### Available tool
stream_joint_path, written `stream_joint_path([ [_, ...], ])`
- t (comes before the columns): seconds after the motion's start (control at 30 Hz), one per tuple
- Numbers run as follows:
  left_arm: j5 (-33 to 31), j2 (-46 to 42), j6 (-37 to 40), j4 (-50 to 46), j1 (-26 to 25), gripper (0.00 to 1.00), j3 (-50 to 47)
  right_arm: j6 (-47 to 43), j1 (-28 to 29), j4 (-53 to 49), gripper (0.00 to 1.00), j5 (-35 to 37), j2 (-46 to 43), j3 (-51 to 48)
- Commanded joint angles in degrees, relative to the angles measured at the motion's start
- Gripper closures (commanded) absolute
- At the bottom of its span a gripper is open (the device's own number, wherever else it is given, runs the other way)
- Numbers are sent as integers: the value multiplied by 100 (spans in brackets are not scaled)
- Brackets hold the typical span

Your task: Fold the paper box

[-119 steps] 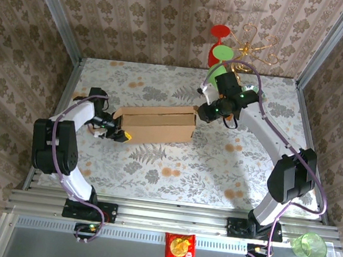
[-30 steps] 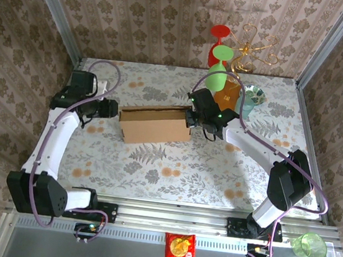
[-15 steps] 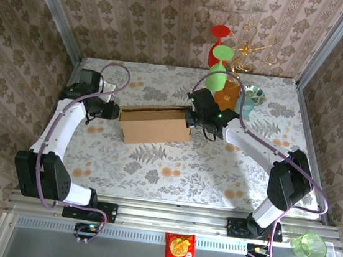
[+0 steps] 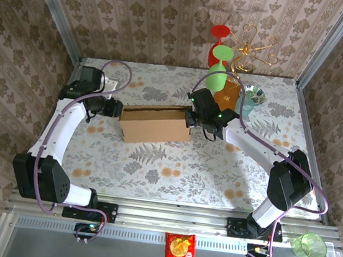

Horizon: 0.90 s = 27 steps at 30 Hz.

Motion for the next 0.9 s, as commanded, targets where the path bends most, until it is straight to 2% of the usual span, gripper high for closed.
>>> stream_joint_path([
  [0.0, -128, -64, 351, -181, 2, 53, 187, -10, 5, -703, 100, -264, 227, -92],
  [0.1, -3, 19, 410, -91, 19, 53, 202, 4, 5, -701, 100, -273, 223, -112],
  [0.2, 236, 189, 355, -114, -1, 57, 287, 22, 0, -700, 100, -281, 225, -106],
  [0.33, 279, 238, 206, -94, -6, 73, 310, 28, 5, -701, 100, -283, 203, -114],
  [0.4, 296, 268, 179, -144, -5, 77, 368, 37, 5, -693, 100, -277, 205, -123],
  [0.87, 93, 282, 56, -140, -34, 78, 187, 55, 5, -672, 100, -290, 204, -143],
])
